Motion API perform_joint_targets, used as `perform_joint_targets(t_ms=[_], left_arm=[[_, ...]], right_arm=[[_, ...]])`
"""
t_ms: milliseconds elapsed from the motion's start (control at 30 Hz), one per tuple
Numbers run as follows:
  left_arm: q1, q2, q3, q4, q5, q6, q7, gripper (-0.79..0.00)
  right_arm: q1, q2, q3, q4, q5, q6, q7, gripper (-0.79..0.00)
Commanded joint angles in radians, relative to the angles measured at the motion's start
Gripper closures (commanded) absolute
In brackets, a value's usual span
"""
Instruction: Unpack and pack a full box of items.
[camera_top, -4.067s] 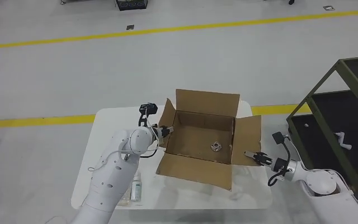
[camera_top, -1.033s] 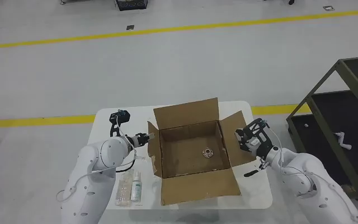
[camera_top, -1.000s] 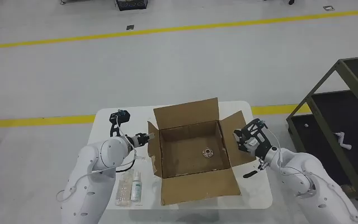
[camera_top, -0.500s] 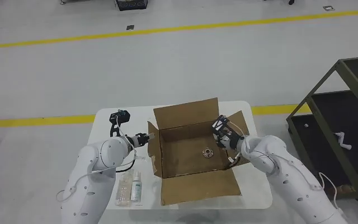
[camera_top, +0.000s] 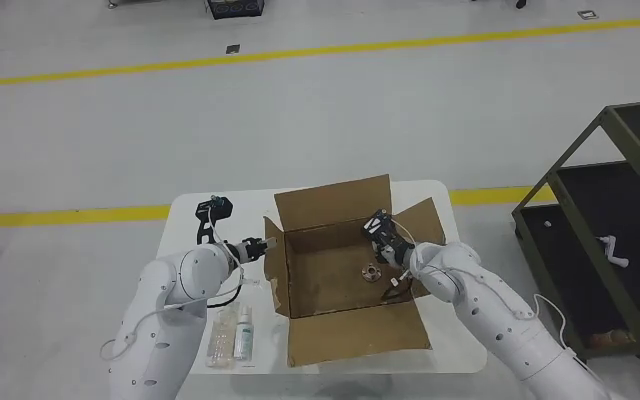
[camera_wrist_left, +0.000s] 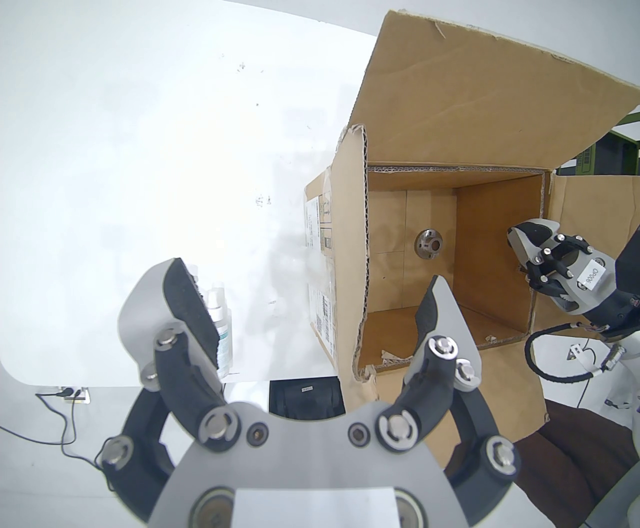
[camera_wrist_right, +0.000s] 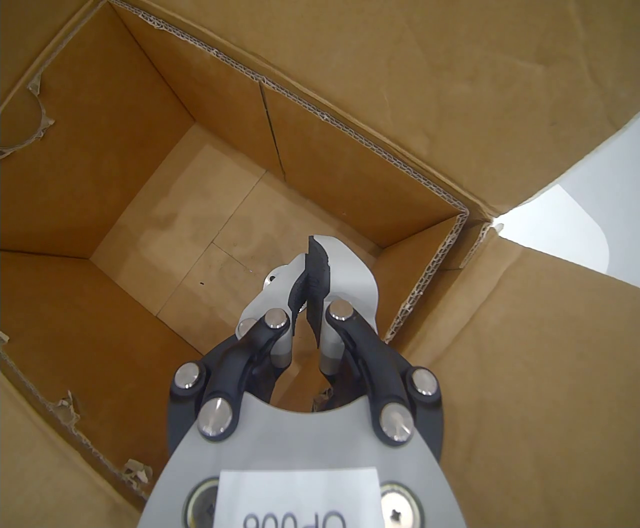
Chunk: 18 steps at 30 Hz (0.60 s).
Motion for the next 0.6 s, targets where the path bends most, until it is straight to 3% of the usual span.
perform_joint_targets(t_ms=[0, 200, 433, 567], left_arm=[[0.000, 0.000, 0.000, 0.000, 0.000, 0.000, 0.000, -0.785], [0.000, 0.000, 0.000, 0.000, 0.000, 0.000, 0.000, -0.785], [0.000, 0.000, 0.000, 0.000, 0.000, 0.000, 0.000, -0.785], [0.000, 0.000, 0.000, 0.000, 0.000, 0.000, 0.000, -0.785]], right_arm=[[0.000, 0.000, 0.000, 0.000, 0.000, 0.000, 0.000, 0.000], [0.000, 0.000, 0.000, 0.000, 0.000, 0.000, 0.000, 0.000], [-0.015, -0.034, -0.057, -0.063, -0.105, 0.257, 0.044, 0.000], [0.028, -0.074, -0.121, -0.018, -0.091, 0.318, 0.093, 0.000]])
